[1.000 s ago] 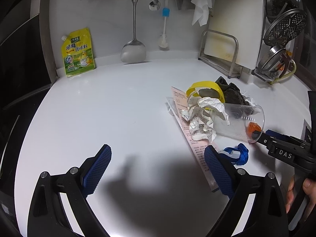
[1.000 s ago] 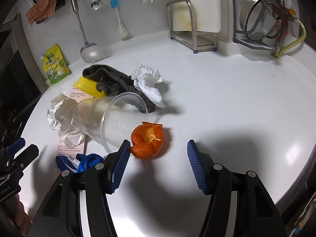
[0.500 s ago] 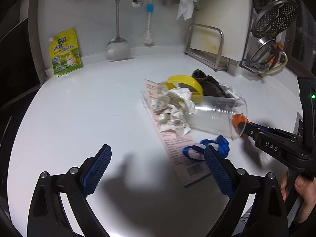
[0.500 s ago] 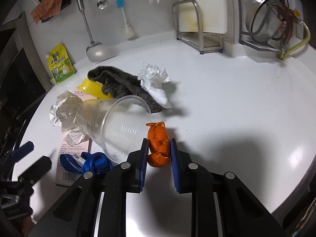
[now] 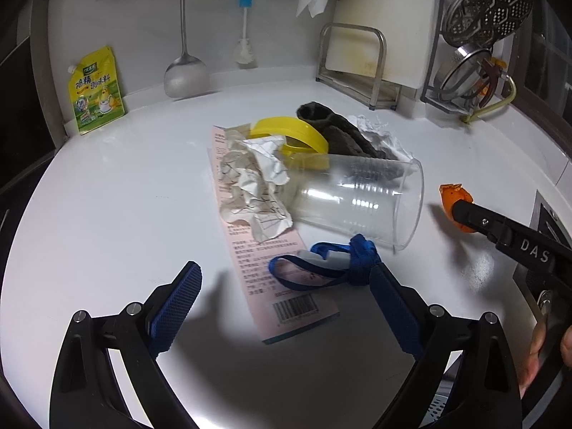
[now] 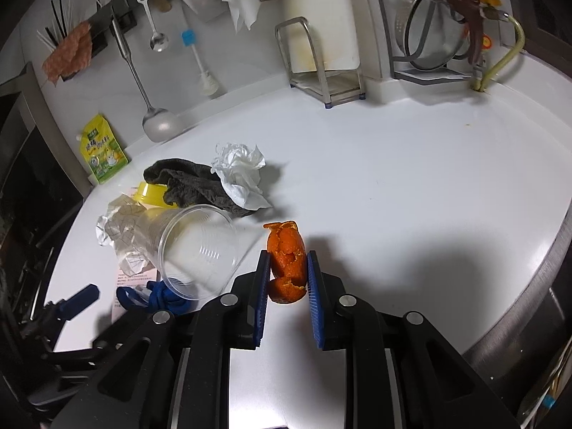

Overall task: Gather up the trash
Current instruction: 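Grasp the blue strap with the left gripper while the right holds the peel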

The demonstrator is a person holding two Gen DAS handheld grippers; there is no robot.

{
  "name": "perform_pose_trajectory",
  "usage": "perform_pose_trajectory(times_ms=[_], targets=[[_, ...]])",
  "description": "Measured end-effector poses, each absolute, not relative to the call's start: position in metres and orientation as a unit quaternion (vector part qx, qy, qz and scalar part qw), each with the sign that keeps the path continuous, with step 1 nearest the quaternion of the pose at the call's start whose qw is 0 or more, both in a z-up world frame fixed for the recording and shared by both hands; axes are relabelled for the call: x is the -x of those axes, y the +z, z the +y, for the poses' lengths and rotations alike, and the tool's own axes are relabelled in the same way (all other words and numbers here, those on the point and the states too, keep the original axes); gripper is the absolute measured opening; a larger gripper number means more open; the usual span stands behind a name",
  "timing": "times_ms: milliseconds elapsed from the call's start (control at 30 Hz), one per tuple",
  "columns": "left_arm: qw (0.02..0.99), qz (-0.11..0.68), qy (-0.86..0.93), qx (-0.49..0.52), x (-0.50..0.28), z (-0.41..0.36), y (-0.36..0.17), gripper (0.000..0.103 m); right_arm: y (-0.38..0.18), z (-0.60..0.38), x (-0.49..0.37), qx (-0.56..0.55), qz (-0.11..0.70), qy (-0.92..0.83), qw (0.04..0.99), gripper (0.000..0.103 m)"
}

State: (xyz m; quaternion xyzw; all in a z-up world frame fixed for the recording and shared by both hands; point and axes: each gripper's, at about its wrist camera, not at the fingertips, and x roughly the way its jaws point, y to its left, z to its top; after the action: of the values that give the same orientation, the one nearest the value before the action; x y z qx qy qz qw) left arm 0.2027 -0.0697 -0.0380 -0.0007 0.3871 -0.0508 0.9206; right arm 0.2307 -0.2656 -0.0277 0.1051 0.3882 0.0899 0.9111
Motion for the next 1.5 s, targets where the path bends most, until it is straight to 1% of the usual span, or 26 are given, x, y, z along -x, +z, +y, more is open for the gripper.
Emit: perform_pose_trajectory(times_ms=[400, 500, 600, 667, 733, 800, 833, 867, 933, 967, 1133, 1500], targets=[[0.919, 0.391, -0.036, -0.027, -0.213, -0.092, -0.043, 0.093, -0.022, -0.273, -0.226, -0.135, 0.376, 0.099, 0.912, 0.02], [0.919, 0.391, -0.033, -0.03, -0.217, -0.095, -0.044, 0.092, -0.021, -0.274, -0.226, -0.137, 0.376, 0.099, 0.911, 0.02], [0.921, 0.387, -0.028, -0.04, -0.218, -0.097, -0.044, 0.084, -0.022, -0.274, -0.226, -0.139, 0.377, 0.1, 0.91, 0.02], [0.922, 0.383, -0.027, -0.046, -0.217, -0.099, -0.044, 0.073, -0.022, -0.274, -0.226, -0.139, 0.377, 0.1, 0.91, 0.02], [0.924, 0.378, -0.025, -0.051, -0.216, -0.1, -0.043, 0.068, -0.022, -0.274, -0.226, -0.14, 0.376, 0.1, 0.91, 0.02], [0.926, 0.373, -0.025, -0.053, -0.214, -0.099, -0.042, 0.059, -0.023, -0.274, -0.225, -0.141, 0.377, 0.099, 0.91, 0.02], [0.926, 0.372, -0.029, -0.049, -0.214, -0.097, -0.041, 0.041, -0.023, -0.274, -0.226, -0.141, 0.378, 0.099, 0.91, 0.02], [0.924, 0.377, -0.037, -0.043, -0.214, -0.095, -0.04, 0.021, -0.023, -0.274, -0.226, -0.141, 0.378, 0.099, 0.91, 0.02], [0.922, 0.384, -0.039, -0.037, -0.216, -0.092, -0.041, 0.019, -0.024, -0.273, -0.226, -0.14, 0.378, 0.1, 0.909, 0.02], [0.923, 0.382, -0.038, -0.038, -0.216, -0.091, -0.041, 0.017, -0.024, -0.273, -0.226, -0.14, 0.379, 0.1, 0.909, 0.02], [0.929, 0.367, -0.047, -0.024, -0.209, -0.079, -0.032, 0.012, -0.024, -0.274, -0.227, -0.139, 0.38, 0.1, 0.909, 0.02], [0.938, 0.342, -0.046, -0.02, -0.183, -0.048, -0.007, 0.012, -0.025, -0.275, -0.223, -0.137, 0.375, 0.1, 0.911, 0.02]])
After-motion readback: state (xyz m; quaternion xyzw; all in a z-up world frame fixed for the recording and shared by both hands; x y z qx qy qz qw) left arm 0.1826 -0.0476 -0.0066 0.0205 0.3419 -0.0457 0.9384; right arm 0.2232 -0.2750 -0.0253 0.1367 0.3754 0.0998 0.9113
